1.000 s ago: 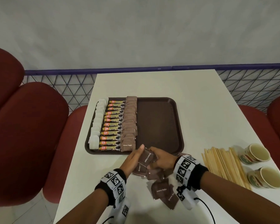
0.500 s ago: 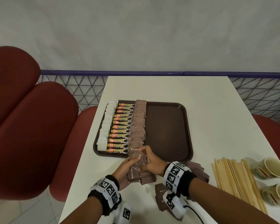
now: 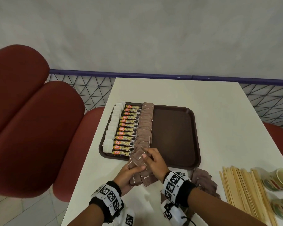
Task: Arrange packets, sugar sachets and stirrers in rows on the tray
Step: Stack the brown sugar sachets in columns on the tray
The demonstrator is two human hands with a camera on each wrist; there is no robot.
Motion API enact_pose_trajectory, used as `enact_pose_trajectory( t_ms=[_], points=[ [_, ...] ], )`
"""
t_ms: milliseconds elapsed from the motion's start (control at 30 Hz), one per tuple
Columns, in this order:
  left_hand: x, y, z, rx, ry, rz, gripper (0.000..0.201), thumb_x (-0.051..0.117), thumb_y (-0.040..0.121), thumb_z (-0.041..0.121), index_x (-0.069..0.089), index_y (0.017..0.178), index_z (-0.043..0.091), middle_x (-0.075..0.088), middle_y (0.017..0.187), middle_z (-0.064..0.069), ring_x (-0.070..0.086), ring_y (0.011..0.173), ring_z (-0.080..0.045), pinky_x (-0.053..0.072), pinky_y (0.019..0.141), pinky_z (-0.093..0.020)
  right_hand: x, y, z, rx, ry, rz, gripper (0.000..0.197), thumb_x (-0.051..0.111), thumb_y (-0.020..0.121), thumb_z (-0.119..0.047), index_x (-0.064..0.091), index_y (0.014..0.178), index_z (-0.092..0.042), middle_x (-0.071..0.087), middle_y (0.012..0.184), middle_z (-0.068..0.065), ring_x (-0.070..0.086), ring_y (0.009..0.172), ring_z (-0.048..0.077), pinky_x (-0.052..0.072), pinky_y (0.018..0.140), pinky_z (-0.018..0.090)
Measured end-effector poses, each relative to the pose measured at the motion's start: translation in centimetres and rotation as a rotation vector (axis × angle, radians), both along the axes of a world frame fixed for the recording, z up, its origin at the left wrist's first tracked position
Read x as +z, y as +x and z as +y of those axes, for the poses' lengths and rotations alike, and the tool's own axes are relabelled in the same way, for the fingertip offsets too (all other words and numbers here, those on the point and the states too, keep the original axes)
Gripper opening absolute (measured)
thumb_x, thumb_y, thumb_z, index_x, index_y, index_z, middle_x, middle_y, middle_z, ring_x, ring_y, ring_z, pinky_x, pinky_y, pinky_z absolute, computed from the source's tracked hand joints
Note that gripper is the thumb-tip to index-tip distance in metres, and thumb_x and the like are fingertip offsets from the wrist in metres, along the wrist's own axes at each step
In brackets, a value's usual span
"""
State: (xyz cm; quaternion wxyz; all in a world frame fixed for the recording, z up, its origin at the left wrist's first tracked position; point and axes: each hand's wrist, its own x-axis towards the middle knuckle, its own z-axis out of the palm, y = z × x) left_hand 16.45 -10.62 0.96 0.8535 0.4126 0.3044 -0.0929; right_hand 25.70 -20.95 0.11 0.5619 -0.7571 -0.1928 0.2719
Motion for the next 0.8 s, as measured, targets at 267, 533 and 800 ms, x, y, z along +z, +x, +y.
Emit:
enact_pose_trajectory(
  t_ms=[267,533,800],
  points=[
    [-0.6,-0.4,0.5,0.004,0.043,0.04,0.045,0.064,0.077,-0.005,0.058,0.12,0.006,0.066,0.113,-0.021,0.066,0.094,-0.034,0.056,0.072,-0.04,0.3,1.9,-0.2,-0.035,0.087,0.108,0.026,0.047,0.093,-0.002,0.057,0.116,-0.011,0.062,0.103,0.004,0.06,0.093,0.01,0.049,0.086,0.018],
    [-1.1,-2.5,2.7,0.082,0.055,0.06,0.053,0.066,0.072,-0.002,0.057,0.124,0.008,0.07,0.104,-0.017,0.07,0.082,-0.028,0.055,0.062,-0.034,1.2,6.4,-0.2,-0.105,-0.028,0.006,0.029,0.059,0.084,-0.001,0.044,0.088,-0.025,0.057,0.086,-0.001,0.055,0.08,0.016,0.051,0.079,0.038],
    [-1.3,-4.5,5.3,0.163,0.101,0.043,0.06,0.067,0.071,0.001,0.053,0.128,0.013,0.067,0.112,-0.017,0.069,0.089,-0.028,0.056,0.07,-0.036,2.8,6.3,2.3,0.574,-0.441,-0.458,0.03,0.05,0.084,0.004,0.059,0.108,-0.01,0.064,0.111,0.006,0.058,0.101,0.019,0.046,0.088,0.029]
  ],
)
